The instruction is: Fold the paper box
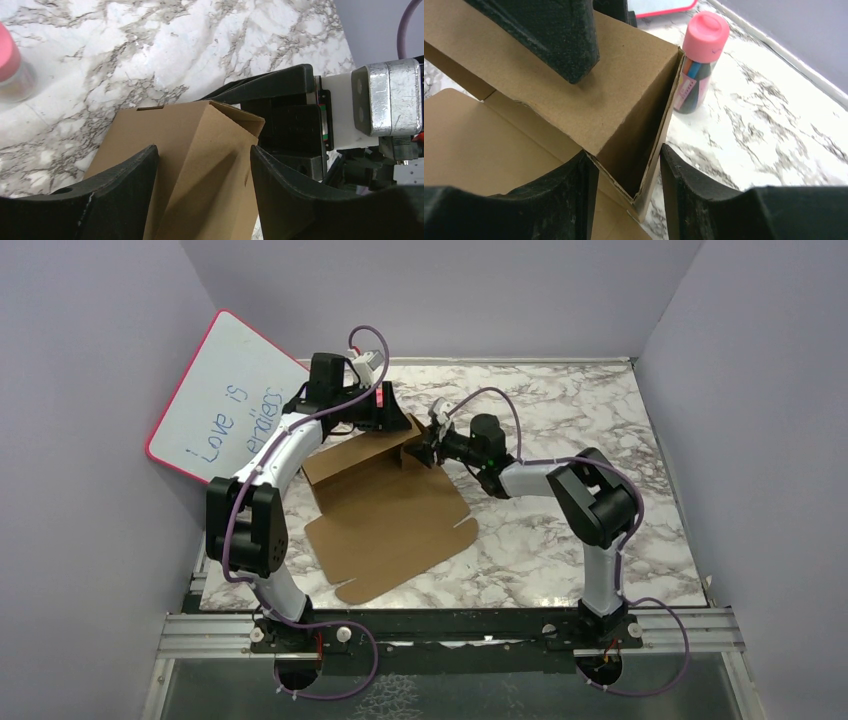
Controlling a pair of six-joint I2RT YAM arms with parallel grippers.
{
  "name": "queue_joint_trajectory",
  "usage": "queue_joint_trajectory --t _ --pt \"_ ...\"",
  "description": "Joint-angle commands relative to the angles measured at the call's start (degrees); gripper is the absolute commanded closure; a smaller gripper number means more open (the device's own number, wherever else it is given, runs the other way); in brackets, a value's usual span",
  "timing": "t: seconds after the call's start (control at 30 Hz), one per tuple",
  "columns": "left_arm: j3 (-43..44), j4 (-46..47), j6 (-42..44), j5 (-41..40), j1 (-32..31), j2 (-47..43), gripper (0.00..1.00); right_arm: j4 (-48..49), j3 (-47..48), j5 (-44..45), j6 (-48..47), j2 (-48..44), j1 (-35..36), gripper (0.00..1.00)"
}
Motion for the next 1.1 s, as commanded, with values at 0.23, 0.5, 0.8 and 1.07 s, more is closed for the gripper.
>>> queue_joint_trajectory --t 0.23,0.5,0.8,1.07 --pt "-2.02 1.71 -3.55 3.59 -1.13 -2.84 0.26 -7.89 -4.47 18.54 6.29 -10.04 0.48 0.61" --pt "-2.35 0.77 -3.09 -0.14 -1.07 -1.20 0.25 -1.18 -9.49 13.68 5.31 -8.23 0.50 0.55" --pt "-2.36 0.68 -3.53 -0.67 -1.07 -0.02 0.25 6.85 -14.10 6.44 1.80 -6.03 0.48 0.42" --pt "-2.17 0.39 -3.55 0.41 -1.07 0.28 0.25 8.43 -13.52 5.64 -0.26 -3.46 0.48 0.46"
